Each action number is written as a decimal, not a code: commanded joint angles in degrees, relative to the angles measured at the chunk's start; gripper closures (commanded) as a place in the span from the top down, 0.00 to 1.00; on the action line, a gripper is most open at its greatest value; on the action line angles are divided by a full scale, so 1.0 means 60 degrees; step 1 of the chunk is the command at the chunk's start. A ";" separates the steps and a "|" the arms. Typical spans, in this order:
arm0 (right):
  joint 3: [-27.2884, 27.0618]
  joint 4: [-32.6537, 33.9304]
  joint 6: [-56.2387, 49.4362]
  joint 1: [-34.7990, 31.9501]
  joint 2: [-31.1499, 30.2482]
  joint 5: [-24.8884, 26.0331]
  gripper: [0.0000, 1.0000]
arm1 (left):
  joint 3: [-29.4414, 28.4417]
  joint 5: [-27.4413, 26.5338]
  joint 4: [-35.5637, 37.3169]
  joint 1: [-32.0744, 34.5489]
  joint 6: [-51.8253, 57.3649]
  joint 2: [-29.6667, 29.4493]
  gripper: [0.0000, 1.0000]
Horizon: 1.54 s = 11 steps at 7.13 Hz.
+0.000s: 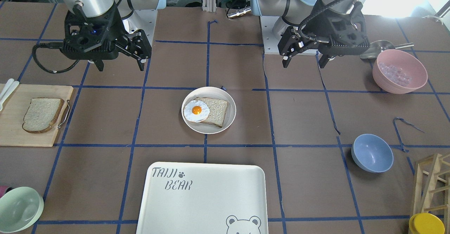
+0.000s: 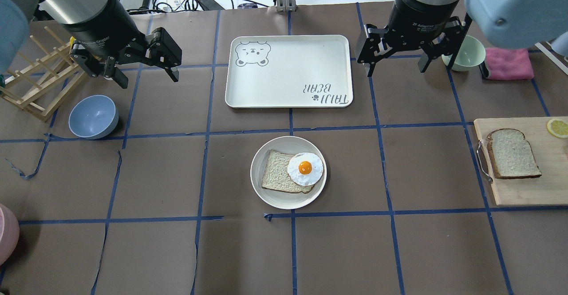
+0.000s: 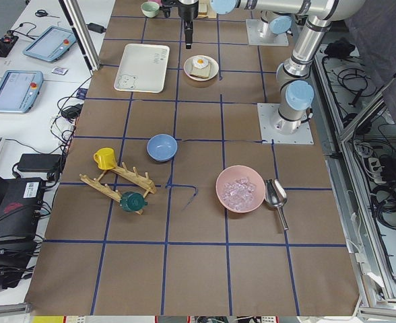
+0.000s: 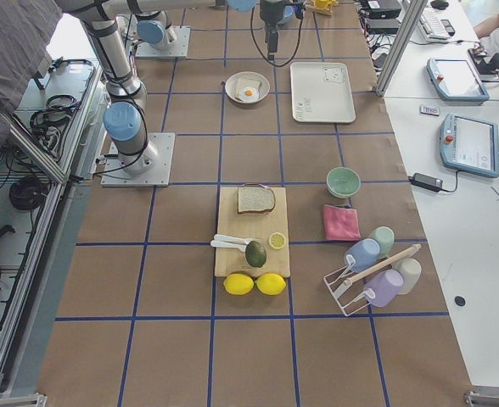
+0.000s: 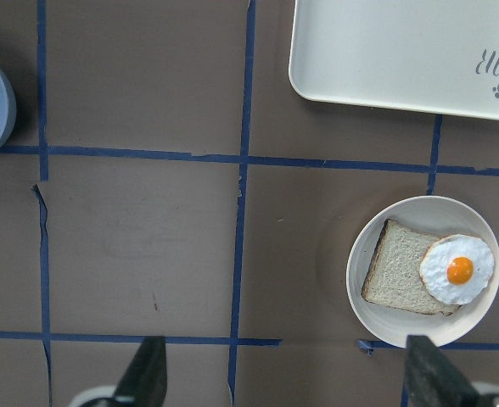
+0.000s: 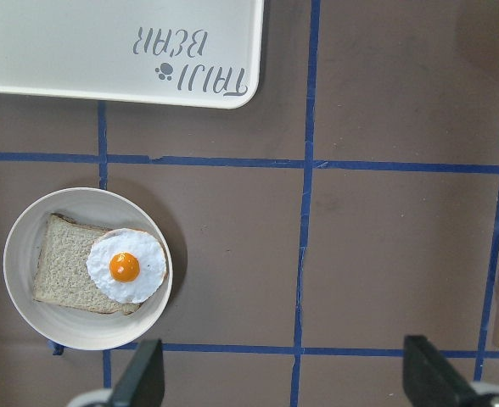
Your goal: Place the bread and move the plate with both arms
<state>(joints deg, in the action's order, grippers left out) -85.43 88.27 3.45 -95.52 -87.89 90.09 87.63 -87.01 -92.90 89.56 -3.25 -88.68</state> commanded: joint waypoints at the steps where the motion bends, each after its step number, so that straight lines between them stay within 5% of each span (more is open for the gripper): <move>1: 0.0000 0.0083 -0.0033 0.0012 0.0000 0.0000 1.00 | 0.0014 0.0044 0.0000 0.0014 0.0000 0.0000 1.00; 11: -0.0015 0.0069 -0.0077 0.0158 0.0015 0.0000 1.00 | 0.0000 0.0030 0.0000 -0.0015 -0.0015 0.0000 1.00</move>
<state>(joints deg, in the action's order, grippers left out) -85.51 88.48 3.06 -94.63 -87.88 90.09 87.63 -86.83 -92.90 89.48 -3.34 -88.68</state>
